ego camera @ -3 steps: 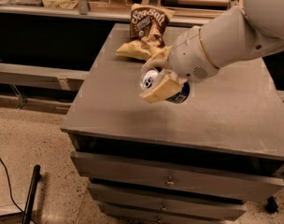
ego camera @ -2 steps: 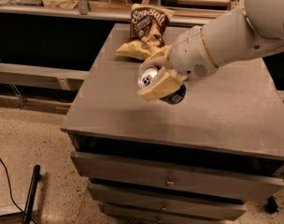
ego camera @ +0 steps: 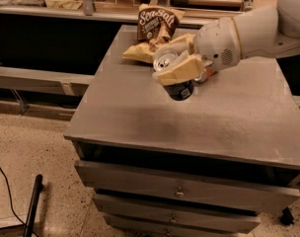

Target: Place pepsi can upright

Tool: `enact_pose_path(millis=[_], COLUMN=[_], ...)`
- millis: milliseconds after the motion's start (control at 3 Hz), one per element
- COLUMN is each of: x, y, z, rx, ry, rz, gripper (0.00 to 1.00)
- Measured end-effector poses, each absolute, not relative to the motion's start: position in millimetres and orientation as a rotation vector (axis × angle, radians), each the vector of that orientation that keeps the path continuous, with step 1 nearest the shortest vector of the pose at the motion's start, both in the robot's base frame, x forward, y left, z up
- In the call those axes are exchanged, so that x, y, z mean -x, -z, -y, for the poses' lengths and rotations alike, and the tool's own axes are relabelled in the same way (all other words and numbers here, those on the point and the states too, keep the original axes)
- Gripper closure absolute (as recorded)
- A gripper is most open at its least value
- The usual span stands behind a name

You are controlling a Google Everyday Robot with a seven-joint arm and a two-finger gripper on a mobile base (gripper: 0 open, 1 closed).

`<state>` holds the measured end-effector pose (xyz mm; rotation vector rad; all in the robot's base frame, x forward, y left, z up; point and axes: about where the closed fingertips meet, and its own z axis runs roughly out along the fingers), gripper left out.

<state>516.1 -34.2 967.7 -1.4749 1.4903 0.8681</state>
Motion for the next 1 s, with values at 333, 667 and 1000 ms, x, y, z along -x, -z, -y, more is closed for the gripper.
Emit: enact_pose_path(millis=[333,667,1000], x=[-526.4,-527.2,-517.6], y=[-973.2,-970.7,-964.7], z=[44.8,57.8,72.8], rx=[1.34,1.243,1.161], ry=[-1.03,-1.117,-1.151], rz=[-1.442,-1.454,-1.489], gripper=[1.0,1.0,1.0])
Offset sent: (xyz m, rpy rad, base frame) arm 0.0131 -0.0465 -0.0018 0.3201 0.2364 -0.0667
